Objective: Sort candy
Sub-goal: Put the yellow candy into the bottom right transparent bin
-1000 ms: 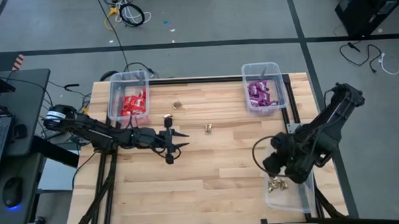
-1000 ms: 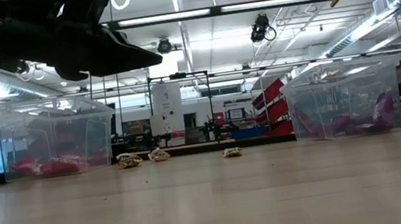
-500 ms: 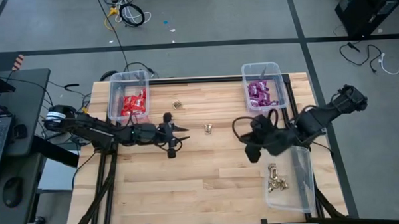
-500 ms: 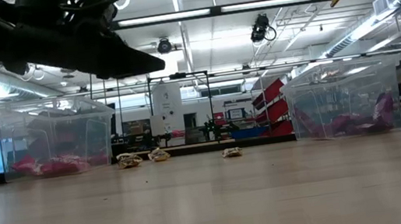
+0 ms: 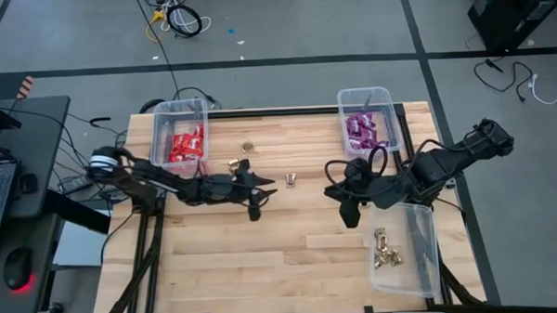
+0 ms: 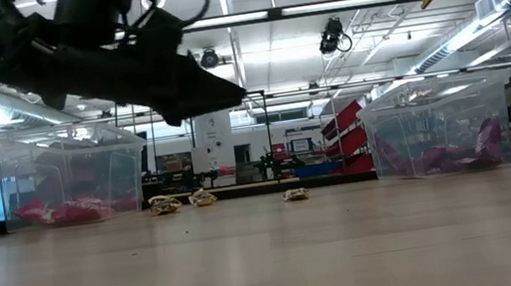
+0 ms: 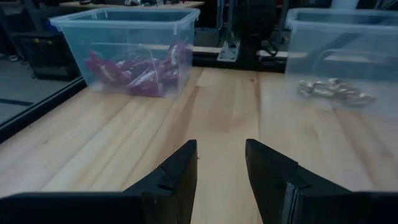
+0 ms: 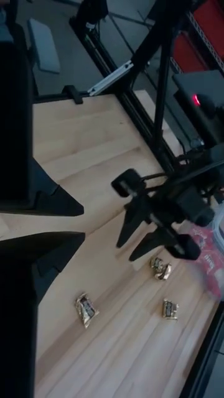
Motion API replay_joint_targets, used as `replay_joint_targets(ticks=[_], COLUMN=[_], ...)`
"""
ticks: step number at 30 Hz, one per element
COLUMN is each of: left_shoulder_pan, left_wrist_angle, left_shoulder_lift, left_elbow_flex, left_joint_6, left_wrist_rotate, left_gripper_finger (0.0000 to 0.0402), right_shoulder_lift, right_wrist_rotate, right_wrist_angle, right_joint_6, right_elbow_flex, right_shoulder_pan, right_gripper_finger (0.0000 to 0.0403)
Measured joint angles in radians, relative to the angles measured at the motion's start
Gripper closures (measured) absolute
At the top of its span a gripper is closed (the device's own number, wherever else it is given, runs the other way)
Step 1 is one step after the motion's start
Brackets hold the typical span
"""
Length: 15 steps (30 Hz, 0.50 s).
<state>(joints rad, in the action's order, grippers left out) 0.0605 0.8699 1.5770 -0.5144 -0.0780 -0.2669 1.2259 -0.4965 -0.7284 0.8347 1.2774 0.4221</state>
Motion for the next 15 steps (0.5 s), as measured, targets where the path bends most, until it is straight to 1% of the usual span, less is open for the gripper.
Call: replay_joint_targets(ticks=[4,10,15], left_shoulder_pan=[-0.008,-0.04,-0.055], left_wrist_angle=[0.0,-0.004,-0.036], left_shoulder_lift=[0.083,0.189,0.285], left_elbow_flex=[-0.055,-0.109,-0.171], left_joint_6=[0.0,-0.009,-0.045], left_wrist_rotate=[-0.028,-0.032,-0.032], left_gripper_finger=[0.0262,0.0262,0.0262], right_shoulder_lift=[0.0,0.0,0.0], right_wrist_rotate=[0.0,0.0,0.0], right_wrist_angle=[-0.001,0.0,0.0], right_joint_6=[0.0,-0.011,-0.026], right_elbow_flex=[0.0,0.0,0.0], right_shoulder_pan=[0.002,0.013,0.017], right_gripper_finger=[0.0364,0.0364,0.0364])
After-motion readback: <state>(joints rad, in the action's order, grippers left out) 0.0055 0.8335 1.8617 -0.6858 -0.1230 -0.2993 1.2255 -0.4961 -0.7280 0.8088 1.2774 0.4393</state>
